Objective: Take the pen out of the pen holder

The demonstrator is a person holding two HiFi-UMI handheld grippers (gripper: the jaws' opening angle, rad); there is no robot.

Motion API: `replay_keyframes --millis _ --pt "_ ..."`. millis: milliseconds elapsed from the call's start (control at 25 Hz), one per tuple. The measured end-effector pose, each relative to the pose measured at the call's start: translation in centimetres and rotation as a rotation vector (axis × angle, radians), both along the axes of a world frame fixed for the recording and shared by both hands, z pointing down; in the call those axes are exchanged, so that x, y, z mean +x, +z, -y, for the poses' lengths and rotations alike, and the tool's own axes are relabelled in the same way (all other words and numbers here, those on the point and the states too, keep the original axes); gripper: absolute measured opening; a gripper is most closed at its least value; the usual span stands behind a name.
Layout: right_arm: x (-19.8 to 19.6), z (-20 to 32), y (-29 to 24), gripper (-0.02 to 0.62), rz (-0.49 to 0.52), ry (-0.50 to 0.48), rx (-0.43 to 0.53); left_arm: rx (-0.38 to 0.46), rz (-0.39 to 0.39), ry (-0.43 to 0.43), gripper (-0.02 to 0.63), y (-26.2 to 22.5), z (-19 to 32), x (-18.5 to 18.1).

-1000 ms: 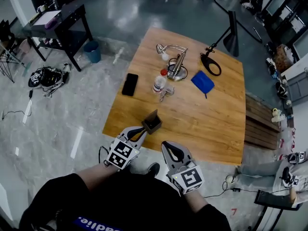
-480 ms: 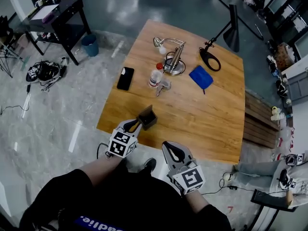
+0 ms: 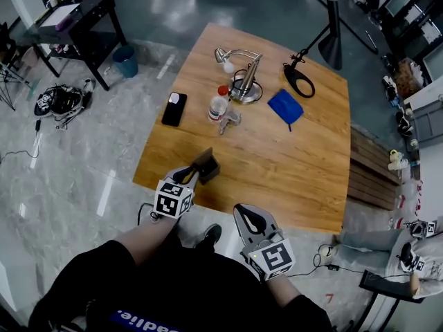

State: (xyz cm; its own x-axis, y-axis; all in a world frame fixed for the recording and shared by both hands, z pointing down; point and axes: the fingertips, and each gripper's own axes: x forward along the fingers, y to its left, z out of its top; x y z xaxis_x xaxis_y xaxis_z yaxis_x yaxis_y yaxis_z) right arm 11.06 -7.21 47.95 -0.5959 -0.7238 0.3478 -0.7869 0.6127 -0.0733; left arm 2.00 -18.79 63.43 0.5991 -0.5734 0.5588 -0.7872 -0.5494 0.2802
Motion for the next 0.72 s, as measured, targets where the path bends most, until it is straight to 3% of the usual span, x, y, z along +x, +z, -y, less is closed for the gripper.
replay_keyframes --millis 560,720 --pt "1.5 0.0 0.7 0.006 -0.015 -0.006 -0.007 -0.024 0.012 -0.088 0.058 0.6 1.1 -0.2" --pt "1.8 0.0 0.6 0.006 -0.007 0.002 -0.017 -0.020 0.017 -0.092 0.023 0.6 1.2 -0.1"
